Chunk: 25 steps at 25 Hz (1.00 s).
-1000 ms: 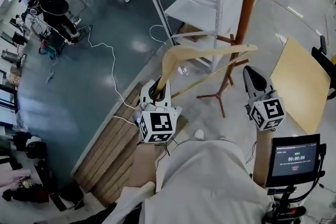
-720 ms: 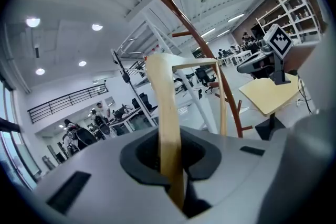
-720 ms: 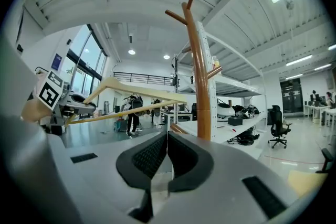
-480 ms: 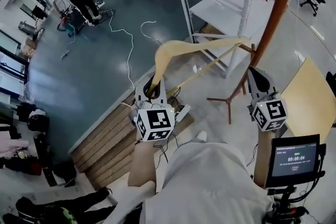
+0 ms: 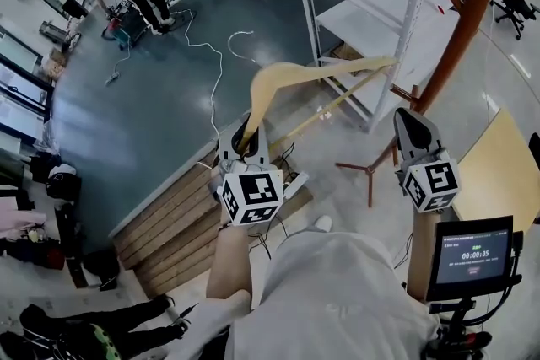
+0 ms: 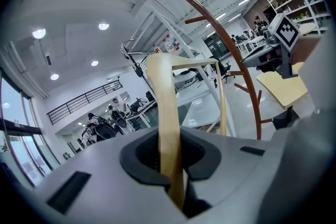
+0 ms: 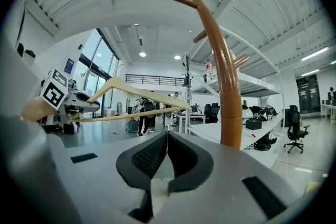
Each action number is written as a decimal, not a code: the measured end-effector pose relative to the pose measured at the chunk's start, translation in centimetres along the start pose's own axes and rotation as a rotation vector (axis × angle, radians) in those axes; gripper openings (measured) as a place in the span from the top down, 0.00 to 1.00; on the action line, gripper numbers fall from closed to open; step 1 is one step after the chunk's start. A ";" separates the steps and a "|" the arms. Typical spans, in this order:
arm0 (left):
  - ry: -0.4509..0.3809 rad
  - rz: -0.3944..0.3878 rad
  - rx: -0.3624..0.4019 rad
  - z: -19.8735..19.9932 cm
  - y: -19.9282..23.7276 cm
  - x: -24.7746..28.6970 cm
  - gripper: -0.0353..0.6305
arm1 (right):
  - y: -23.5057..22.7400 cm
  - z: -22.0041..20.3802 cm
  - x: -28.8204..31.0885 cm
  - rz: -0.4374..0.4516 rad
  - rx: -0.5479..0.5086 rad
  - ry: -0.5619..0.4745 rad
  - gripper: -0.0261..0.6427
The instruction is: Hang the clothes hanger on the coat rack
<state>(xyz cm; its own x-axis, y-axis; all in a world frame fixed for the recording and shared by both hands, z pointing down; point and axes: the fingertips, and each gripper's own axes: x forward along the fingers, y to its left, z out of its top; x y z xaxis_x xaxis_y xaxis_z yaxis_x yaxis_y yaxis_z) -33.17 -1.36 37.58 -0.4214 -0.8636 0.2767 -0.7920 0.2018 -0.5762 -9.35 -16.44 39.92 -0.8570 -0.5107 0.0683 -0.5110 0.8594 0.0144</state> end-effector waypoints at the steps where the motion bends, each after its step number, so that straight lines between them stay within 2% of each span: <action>1: -0.004 0.002 0.001 0.2 0.2 0.1 0.89 | 0.2 0.2 0.2 0.002 -0.003 0.000 0.94; 7: -0.043 -0.012 0.025 2.9 0.1 1.5 0.89 | 0.6 2.1 1.1 0.017 -0.023 -0.019 0.94; 13: -0.082 -0.043 0.093 9.1 -1.6 5.4 0.89 | -2.8 3.4 1.0 -0.001 -0.007 -0.014 0.94; 18: -0.139 -0.059 0.148 13.8 -2.6 7.5 0.89 | -4.0 3.2 0.6 -0.023 0.010 -0.005 0.94; 25: -0.194 -0.106 0.204 17.2 -5.3 10.2 0.89 | -4.7 2.3 0.2 -0.059 0.023 0.006 0.94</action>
<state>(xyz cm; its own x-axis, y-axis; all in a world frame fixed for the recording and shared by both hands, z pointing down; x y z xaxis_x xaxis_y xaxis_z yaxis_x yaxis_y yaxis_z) -25.70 -19.17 30.20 -0.2337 -0.9509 0.2029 -0.7138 0.0261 -0.6998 -7.28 -20.67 37.56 -0.8252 -0.5599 0.0738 -0.5617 0.8273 -0.0044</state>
